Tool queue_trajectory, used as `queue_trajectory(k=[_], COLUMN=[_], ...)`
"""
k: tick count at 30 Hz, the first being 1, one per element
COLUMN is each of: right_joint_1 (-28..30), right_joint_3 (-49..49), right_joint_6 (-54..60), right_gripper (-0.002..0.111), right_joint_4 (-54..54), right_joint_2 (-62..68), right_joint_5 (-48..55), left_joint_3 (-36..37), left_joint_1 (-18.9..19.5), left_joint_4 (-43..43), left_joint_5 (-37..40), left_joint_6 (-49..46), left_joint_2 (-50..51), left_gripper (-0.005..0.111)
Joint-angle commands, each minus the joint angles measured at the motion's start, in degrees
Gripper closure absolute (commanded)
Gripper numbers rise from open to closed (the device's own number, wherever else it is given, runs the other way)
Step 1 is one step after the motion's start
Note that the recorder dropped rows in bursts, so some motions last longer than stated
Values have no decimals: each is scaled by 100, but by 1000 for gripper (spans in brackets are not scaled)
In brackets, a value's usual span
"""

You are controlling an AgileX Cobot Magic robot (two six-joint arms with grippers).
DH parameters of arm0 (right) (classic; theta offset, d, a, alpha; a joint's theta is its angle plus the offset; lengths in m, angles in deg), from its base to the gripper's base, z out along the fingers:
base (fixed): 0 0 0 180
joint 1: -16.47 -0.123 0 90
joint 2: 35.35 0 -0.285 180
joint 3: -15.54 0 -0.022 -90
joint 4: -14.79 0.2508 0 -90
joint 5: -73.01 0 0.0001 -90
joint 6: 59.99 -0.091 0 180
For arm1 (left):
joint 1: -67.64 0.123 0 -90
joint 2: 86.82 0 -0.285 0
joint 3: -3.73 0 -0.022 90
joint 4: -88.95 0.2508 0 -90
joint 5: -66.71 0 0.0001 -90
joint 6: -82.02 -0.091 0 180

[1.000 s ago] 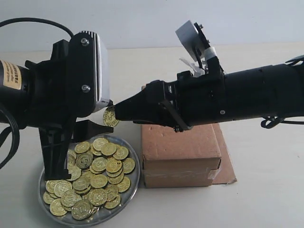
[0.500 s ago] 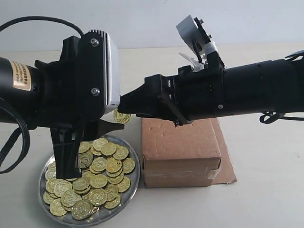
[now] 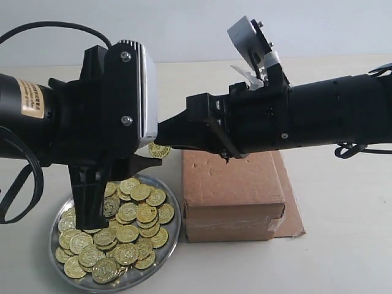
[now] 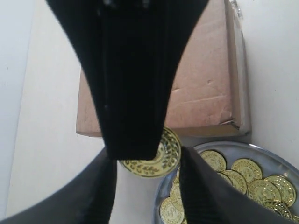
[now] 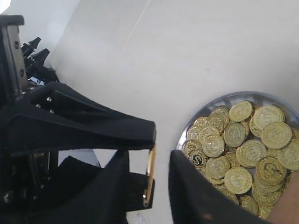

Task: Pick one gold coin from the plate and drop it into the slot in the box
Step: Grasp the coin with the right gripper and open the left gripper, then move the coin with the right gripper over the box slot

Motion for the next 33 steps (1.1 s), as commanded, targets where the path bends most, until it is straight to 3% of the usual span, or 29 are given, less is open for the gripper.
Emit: queue_trajectory(k=[1, 6, 16, 18, 21, 23, 26, 29, 33], right_joint_1=[-12, -12, -12, -12, -12, -12, -12, -12, -12], right_joint_3=[25, 25, 25, 25, 25, 25, 32, 144, 713], right_joint_6=[24, 11, 8, -24, -270, -735, -1703, -2826, -5168], right_gripper=[93, 108, 108, 108, 108, 108, 108, 108, 108], right_joint_4=[26, 26, 26, 26, -31, -619, -1871, -3215, -5718], right_joint_2=[9, 9, -77, -193, -409, -538, -741, -910, -841], right_joint_5=[-137, -88, -319, -536, -939, -1240, -1693, -2060, -1744], left_joint_3=[-26, -26, -26, -26, -26, -26, -26, -26, -26], left_joint_1=[-79, -79, -54, 21, 251, 420, 678, 838, 852], left_joint_4=[-150, -150, -31, 197, 260, 260, 260, 260, 350], left_joint_5=[-335, -521, -265, -96, 31, 40, 220, 689, 870], left_joint_6=[-21, 5, -17, -17, 26, 73, 375, 662, 971], left_joint_2=[-32, -32, -32, -32, -32, -32, -32, -108, -372], left_gripper=[77, 77, 77, 70, 47, 34, 32, 38, 59])
